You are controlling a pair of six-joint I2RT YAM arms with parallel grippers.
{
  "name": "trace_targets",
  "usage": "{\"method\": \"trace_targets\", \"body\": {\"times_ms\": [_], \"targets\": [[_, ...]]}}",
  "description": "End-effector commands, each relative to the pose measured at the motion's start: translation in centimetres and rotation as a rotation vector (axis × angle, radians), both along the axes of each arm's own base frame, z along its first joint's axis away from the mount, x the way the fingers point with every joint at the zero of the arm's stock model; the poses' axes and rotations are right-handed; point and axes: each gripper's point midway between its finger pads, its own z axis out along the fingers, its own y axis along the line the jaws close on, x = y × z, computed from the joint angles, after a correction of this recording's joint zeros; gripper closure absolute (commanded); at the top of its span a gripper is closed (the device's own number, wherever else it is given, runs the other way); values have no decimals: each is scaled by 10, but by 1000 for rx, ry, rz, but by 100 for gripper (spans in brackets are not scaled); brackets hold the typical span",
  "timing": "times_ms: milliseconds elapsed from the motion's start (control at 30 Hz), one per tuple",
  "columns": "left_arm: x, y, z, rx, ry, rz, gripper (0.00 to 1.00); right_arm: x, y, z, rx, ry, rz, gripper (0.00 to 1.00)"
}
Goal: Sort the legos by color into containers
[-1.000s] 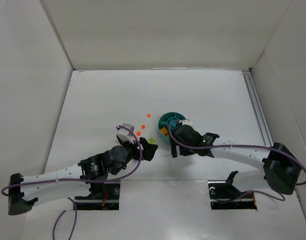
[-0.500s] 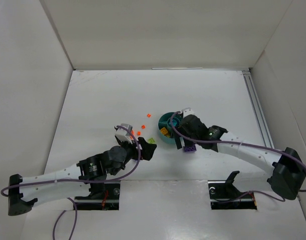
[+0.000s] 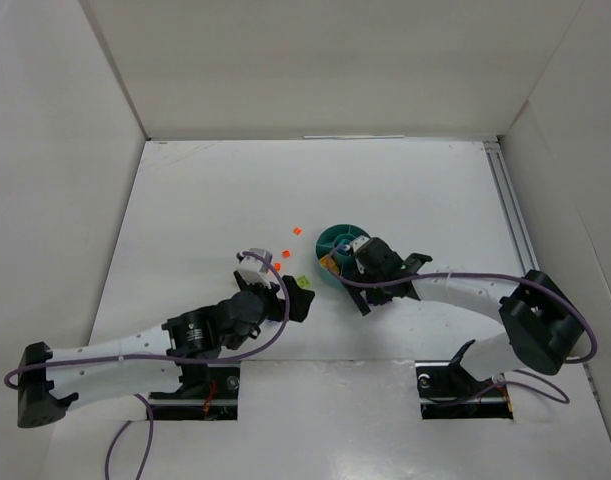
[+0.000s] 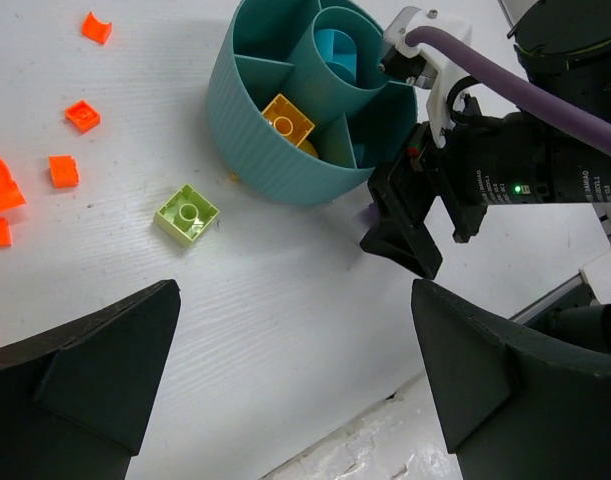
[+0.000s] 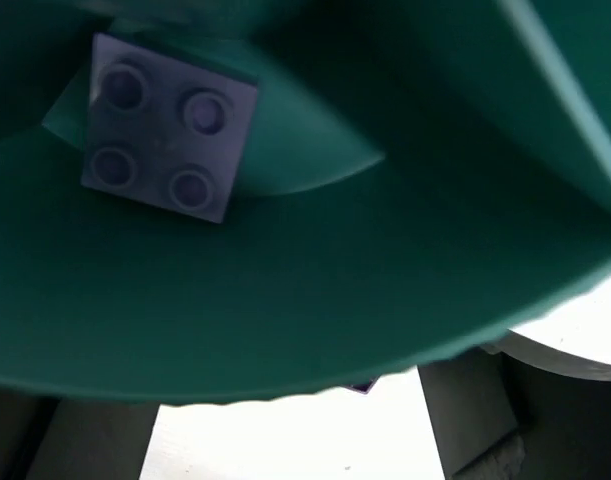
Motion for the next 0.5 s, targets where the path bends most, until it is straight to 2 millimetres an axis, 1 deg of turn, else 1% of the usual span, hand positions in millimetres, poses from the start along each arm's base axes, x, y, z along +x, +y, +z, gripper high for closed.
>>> {"method": "trace_targets", "body": {"times_ms": [0,33,100,133,233,333,367,433,467], "targets": [[5,-4,24,-64,-25,20,0,11,18,12,56,-49,92,4],[5,-5,27,-75,-29,20,0,11,18,12,56,-49,92,5],[6,-6,25,-66,-26,20,0,5,12,4,39,-30,92,8],[6,-6,24,-66,-26,20,0,2,15,3,46,-23,106,11],[6,-6,24,-59,-31,18,0,-10,9,2,25,19,89,17],[6,-6,22,-50,-28,17,0,-21,5,-3,9,44,96,17],[6,-8,24,-60,-31,18,0,-25,10,-1,38,59,101,17],[7,-8,21,-50,-28,17,0,-32,12,-4,41,74,113,17],[7,-9,26,-59,-31,18,0,-32,13,-4,45,77,103,17]]}}
